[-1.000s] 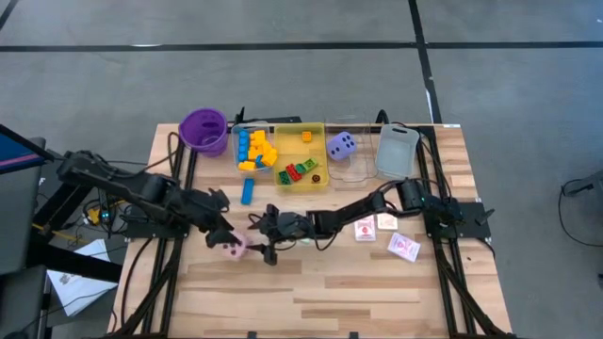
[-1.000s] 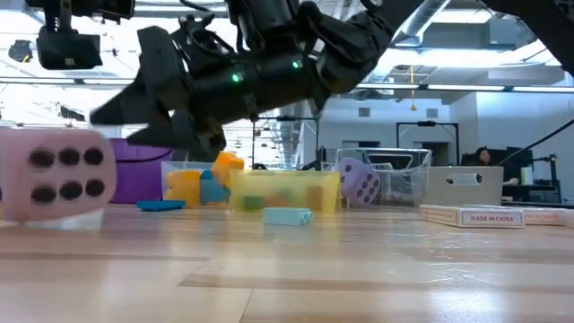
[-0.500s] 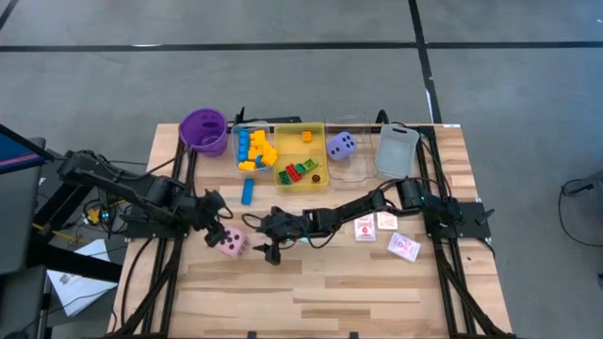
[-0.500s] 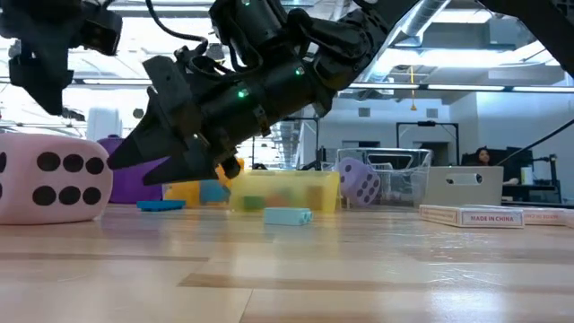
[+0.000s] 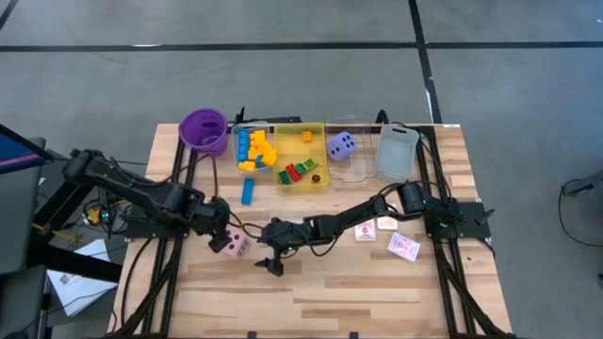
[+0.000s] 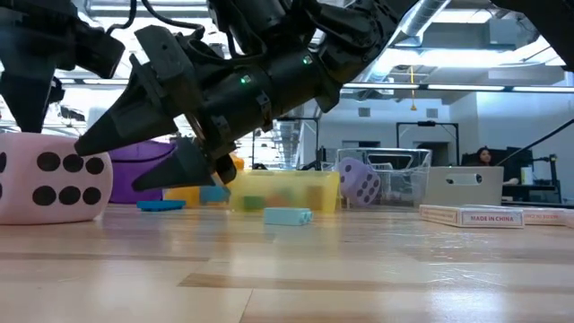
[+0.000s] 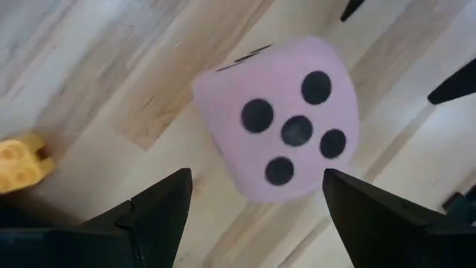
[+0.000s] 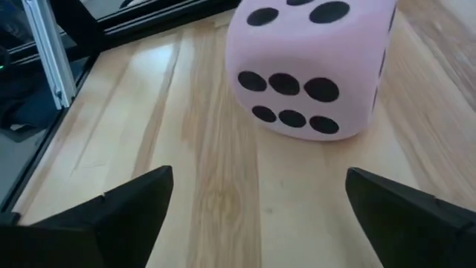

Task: Pick & Place Toys
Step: Put the pink dice into the right transparent bin

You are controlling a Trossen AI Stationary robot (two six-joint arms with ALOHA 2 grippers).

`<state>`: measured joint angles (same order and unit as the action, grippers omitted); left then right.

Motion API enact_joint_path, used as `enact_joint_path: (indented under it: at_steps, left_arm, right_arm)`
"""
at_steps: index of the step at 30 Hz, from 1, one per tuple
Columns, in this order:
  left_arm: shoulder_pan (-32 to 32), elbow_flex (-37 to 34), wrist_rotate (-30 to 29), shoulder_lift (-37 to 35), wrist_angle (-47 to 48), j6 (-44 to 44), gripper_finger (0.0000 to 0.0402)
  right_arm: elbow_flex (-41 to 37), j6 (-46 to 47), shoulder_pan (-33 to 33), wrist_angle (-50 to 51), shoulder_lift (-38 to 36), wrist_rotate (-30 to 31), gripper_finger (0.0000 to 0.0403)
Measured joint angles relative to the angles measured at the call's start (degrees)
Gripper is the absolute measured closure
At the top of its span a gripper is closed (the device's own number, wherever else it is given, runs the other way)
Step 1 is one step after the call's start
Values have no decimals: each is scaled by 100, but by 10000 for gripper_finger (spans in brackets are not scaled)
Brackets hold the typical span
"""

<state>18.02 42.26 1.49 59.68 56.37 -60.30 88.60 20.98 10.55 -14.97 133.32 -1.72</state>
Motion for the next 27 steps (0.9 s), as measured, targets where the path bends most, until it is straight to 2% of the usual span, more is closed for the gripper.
enact_joint_path:
  at_steps: [6,10,17,22,27]
  left_arm:
    - [5,0,-3,465,13,577,105]
    - [5,0,267,483,61,1175,105]
    - [197,-2,416,455,537,1763,105]
    - [425,-2,52,522,310,2215,105]
    - [557,-2,-115,978,167,2685,105]
  right_arm:
    - [0,8,32,204,-2,-93,9]
    - [0,123,30,339,-9,-441,10]
    - [0,303,30,493,-9,-489,10]
    - [0,303,30,509,-9,-489,10]
    - [0,303,30,536,-9,-495,10]
